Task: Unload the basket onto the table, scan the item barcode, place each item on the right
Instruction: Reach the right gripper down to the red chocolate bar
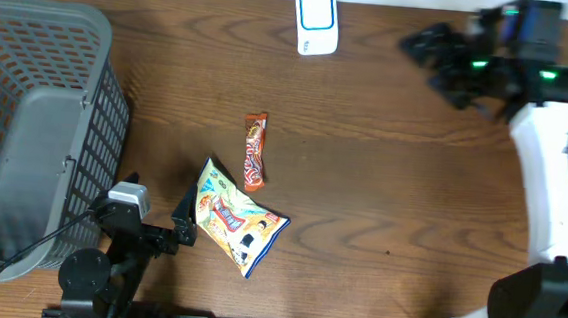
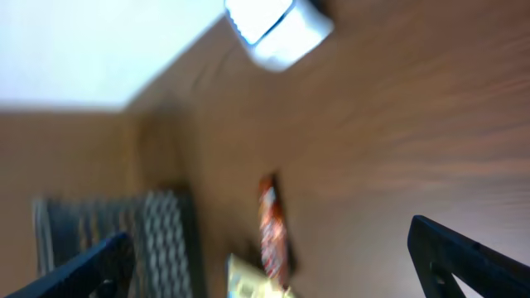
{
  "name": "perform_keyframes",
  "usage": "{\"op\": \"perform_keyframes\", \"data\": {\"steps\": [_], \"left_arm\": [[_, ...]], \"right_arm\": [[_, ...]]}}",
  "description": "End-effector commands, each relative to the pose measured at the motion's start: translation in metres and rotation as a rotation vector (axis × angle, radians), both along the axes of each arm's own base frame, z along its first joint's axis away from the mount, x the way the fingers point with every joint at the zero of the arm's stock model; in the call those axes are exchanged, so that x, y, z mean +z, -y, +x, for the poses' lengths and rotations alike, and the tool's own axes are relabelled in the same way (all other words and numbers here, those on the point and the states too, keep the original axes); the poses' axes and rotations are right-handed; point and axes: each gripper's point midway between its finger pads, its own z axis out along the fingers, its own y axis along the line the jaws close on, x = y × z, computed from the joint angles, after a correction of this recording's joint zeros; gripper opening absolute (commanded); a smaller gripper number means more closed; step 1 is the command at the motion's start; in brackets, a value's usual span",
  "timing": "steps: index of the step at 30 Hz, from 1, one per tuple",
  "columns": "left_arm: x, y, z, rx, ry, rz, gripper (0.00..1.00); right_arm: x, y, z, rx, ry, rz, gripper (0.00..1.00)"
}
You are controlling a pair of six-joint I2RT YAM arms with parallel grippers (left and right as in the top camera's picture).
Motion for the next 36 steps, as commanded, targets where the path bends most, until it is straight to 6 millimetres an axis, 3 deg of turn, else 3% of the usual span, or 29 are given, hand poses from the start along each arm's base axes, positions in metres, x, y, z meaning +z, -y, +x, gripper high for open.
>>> {"op": "perform_keyframes", "data": {"steps": [1,6,10,17,21,25,31,36], "left_arm": [[0.000,0.003,-0.001,-0.021,0.004,0.010,0.98],[0.000,0.003,-0.001,-0.021,0.004,0.010,0.98],[0.000,0.003,-0.001,-0.021,0.004,0.010,0.98],[0.000,0.003,-0.001,-0.021,0.004,0.010,0.98],[0.000,0.003,-0.001,-0.021,0.004,0.010,0.98],[0.000,0.003,-0.001,-0.021,0.004,0.010,0.98],[0.000,0.003,-0.001,-0.021,0.004,0.010,0.98],[0.000,0.003,-0.001,-0.021,0.004,0.010,0.98]], "right_arm": [[-0.009,-0.062,-0.024,0.205,0.020,-0.030,0.99],[-0.032,-0.116,-0.047,0.332,0.074,-0.254,0.99],[-0.059,-0.148,-0.067,0.379,0.074,-0.436,0.99],[-0.110,-0.199,-0.096,0.501,0.049,-0.567,0.86],[-0.155,-0.209,-0.096,0.521,0.019,-0.671,0.77],[-0.185,-0.211,-0.093,0.527,-0.011,-0.713,0.75],[-0.188,-0.219,-0.076,0.500,0.036,-0.682,0.83],[-0.189,-0.234,-0.061,0.485,0.105,-0.649,0.83]]}}
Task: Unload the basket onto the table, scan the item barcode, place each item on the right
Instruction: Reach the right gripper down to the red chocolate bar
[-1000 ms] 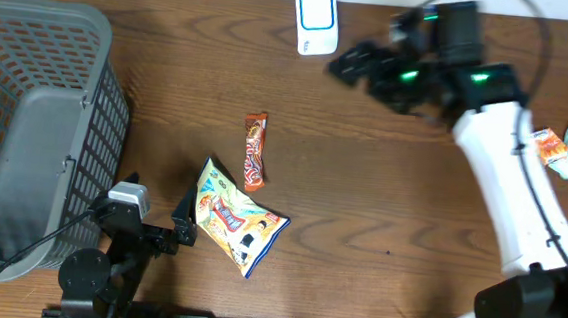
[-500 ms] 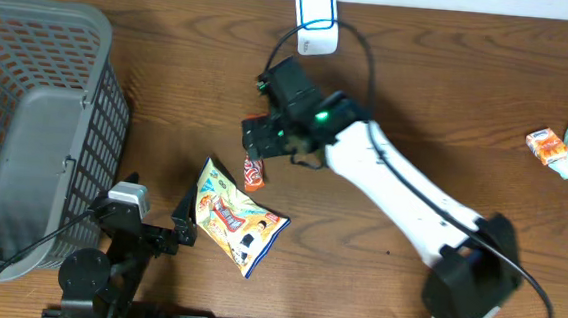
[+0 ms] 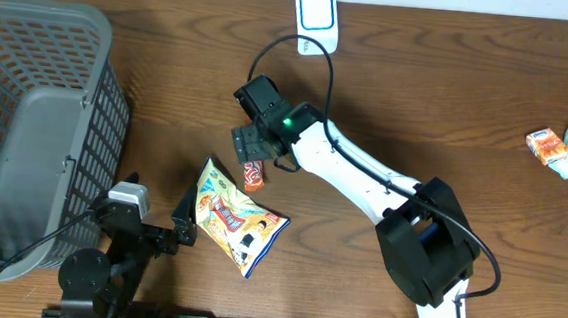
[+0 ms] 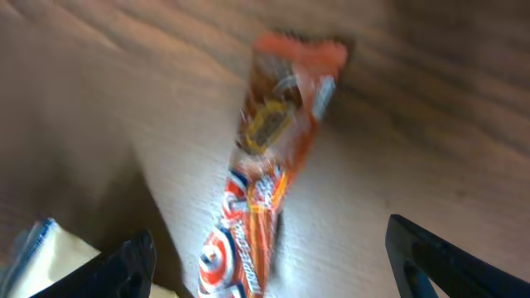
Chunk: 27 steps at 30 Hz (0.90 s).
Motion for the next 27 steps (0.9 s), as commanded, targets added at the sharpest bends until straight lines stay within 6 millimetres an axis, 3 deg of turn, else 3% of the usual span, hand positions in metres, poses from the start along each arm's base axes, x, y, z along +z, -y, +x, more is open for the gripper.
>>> {"op": "perform_keyframes", "data": {"steps": [1,7,13,18,27], "left_arm": [[0.000,0.003,-0.001,-0.020,0.004,0.010,0.98],[0.000,0.003,-0.001,-0.020,0.005,0.010,0.98],[0.000,0.003,-0.001,-0.020,0.004,0.010,0.98],[0.000,0.003,-0.001,-0.020,0.004,0.010,0.98],[0.000,0.003,-0.001,-0.020,0.004,0.010,0.98]], "right_arm": [[-0.008,-0.003,0.010,0.017,0.038,-0.009,0.83],[-0.031,-0.011,0.035,0.057,0.100,0.002,0.84],[-0.035,0.004,0.053,0.020,0.085,0.036,0.82],[-0.033,0.000,0.055,0.117,0.030,0.156,0.82],[-0.065,-0.001,0.043,0.233,-0.144,0.333,0.80]]}}
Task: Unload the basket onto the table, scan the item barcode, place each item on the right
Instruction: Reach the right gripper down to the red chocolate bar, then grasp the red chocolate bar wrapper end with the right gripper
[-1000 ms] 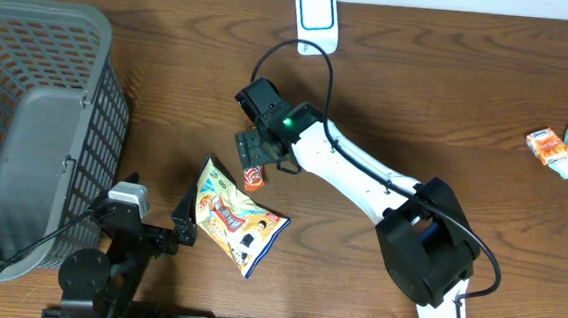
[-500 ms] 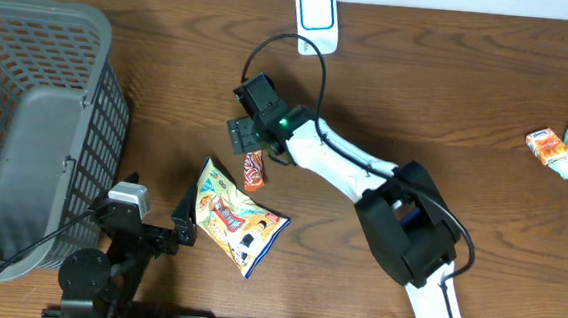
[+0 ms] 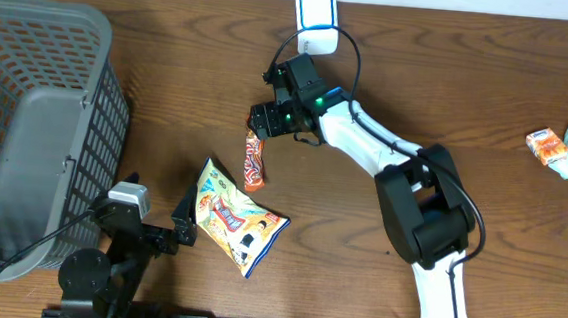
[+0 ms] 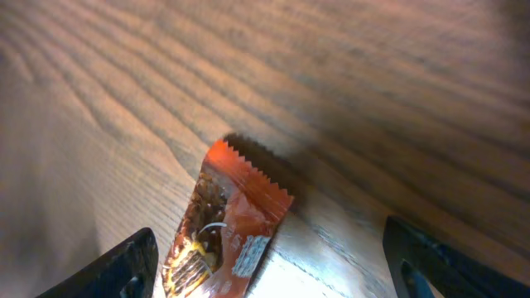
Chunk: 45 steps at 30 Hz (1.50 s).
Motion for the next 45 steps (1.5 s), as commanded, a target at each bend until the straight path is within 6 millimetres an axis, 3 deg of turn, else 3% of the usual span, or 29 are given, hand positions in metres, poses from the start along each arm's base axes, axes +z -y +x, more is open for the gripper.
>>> {"op": "perform_keyframes", "data": {"steps": [1,12,19,22,24,29,35,37,38,40,45], "left_arm": [[0.000,0.003,-0.001,-0.021,0.005,0.010,0.98],[0.000,0.003,-0.001,-0.021,0.005,0.010,0.98],[0.000,0.003,-0.001,-0.021,0.005,0.010,0.98],[0.000,0.003,-0.001,-0.021,0.005,0.010,0.98],[0.000,0.003,-0.001,-0.021,0.005,0.010,0.98],[0.000,0.003,-0.001,-0.021,0.005,0.010,0.98],[0.000,0.003,-0.001,-0.021,0.005,0.010,0.98],[0.000,0.003,-0.001,-0.021,0.005,0.010,0.98],[0.000,0.003,-0.001,-0.021,0.005,0.010,0.98],[0.000,0.003,-0.001,-0.021,0.005,0.010,0.98],[0.000,0.003,-0.001,-0.021,0.005,0.010,0.98]], "right_arm": [[-0.024,-0.009,-0.016,0.108,-0.103,0.098,0.81],[-0.065,-0.011,-0.045,0.210,-0.206,0.101,0.71],[-0.078,0.008,-0.048,0.176,-0.231,0.003,0.39],[-0.080,0.012,-0.046,0.162,-0.223,-0.025,0.01],[-0.079,0.013,-0.042,0.133,-0.224,-0.028,0.01],[-0.053,0.035,-0.023,-0.101,-0.336,-0.034,0.01],[0.005,0.096,-0.013,-0.522,-0.460,-0.122,0.01],[0.024,0.120,-0.021,-0.700,-0.508,-0.159,0.01],[0.038,0.141,-0.031,-0.866,-0.555,-0.195,0.01],[0.053,0.163,-0.052,-1.055,-0.635,-0.241,0.01],[0.071,0.188,-0.085,-1.189,-0.737,-0.327,0.01]]}}
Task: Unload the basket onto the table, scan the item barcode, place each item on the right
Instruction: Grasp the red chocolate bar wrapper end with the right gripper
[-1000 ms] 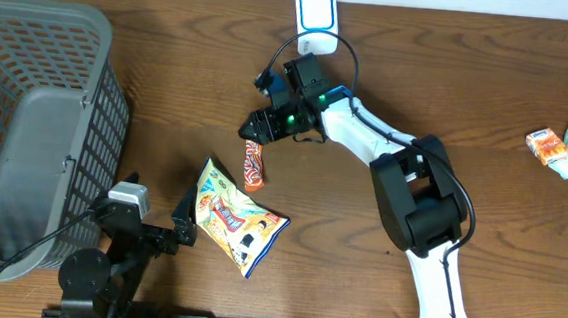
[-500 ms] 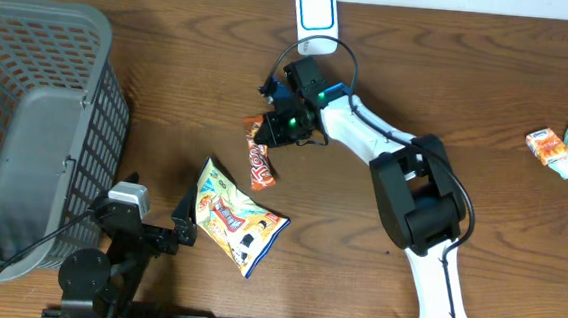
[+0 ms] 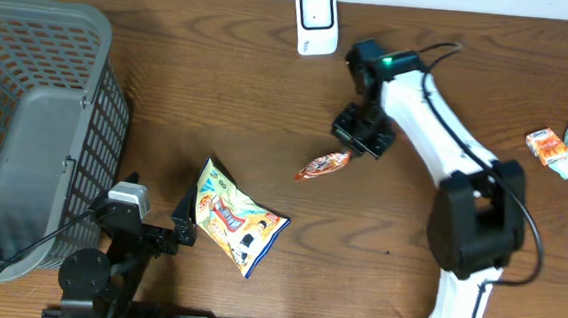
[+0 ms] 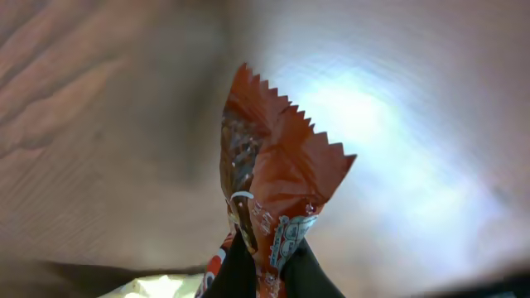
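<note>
The item is a long orange snack bar (image 3: 324,166) in a crinkled wrapper. It hangs near the middle of the table, to the right of the yellow chip bag (image 3: 236,218). My right gripper (image 3: 358,134) is shut on one end of it. In the right wrist view the black fingers (image 4: 238,269) pinch the wrapper (image 4: 277,178), whose serrated end points away from the camera. The white barcode scanner (image 3: 316,21) stands at the table's back edge, up and to the left of the bar. My left gripper (image 3: 184,220) rests open at the front left, by the chip bag's edge.
A large grey mesh basket (image 3: 26,121) fills the left side of the table. Small snack packets (image 3: 546,144) lie at the far right edge. The table is dark wood (image 3: 452,50).
My right gripper was open over the top end of the bar, which lay flat beside the chip bag. Now it is shut on the bar and holds it further right, nearer the table's middle.
At first my right arm was at the back right, far from the bar lying by the chip bag. Then its open gripper was over the bar, then at the bar's top end. Now it grips the bar, away from where it lay. The left arm stayed still.
</note>
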{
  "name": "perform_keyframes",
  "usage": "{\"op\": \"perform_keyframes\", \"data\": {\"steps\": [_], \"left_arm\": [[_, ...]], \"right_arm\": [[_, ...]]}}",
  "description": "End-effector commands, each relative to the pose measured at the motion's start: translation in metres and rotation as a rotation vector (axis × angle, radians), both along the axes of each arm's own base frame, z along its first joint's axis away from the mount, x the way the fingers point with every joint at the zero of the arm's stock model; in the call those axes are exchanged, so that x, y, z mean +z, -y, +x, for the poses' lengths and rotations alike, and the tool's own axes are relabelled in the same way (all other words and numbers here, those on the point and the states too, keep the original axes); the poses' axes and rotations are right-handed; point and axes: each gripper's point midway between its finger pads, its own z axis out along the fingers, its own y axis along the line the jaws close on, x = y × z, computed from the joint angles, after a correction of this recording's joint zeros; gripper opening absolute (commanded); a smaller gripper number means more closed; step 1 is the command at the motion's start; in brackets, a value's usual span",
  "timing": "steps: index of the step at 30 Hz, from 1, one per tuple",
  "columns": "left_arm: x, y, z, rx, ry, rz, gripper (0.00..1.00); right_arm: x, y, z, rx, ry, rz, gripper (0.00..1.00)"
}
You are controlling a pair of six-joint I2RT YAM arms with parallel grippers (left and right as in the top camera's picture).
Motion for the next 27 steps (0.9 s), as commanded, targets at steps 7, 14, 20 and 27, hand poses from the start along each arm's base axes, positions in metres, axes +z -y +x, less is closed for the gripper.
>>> {"op": "perform_keyframes", "data": {"steps": [7,14,20,27], "left_arm": [[0.000,0.003,-0.001,-0.021,0.004,0.010,0.98],[0.000,0.003,-0.001,-0.021,0.004,0.010,0.98],[0.000,0.003,-0.001,-0.021,0.004,0.010,0.98],[0.000,0.003,-0.001,-0.021,0.004,0.010,0.98]], "right_arm": [[0.017,0.026,-0.019,-0.212,-0.072,-0.116,0.01],[0.021,0.027,-0.037,-0.261,-0.154,-0.135,0.01],[0.034,0.022,-0.071,-0.274,-0.321,-0.108,0.02],[0.051,-0.011,-0.096,-0.171,-0.468,0.130,0.01]]}}
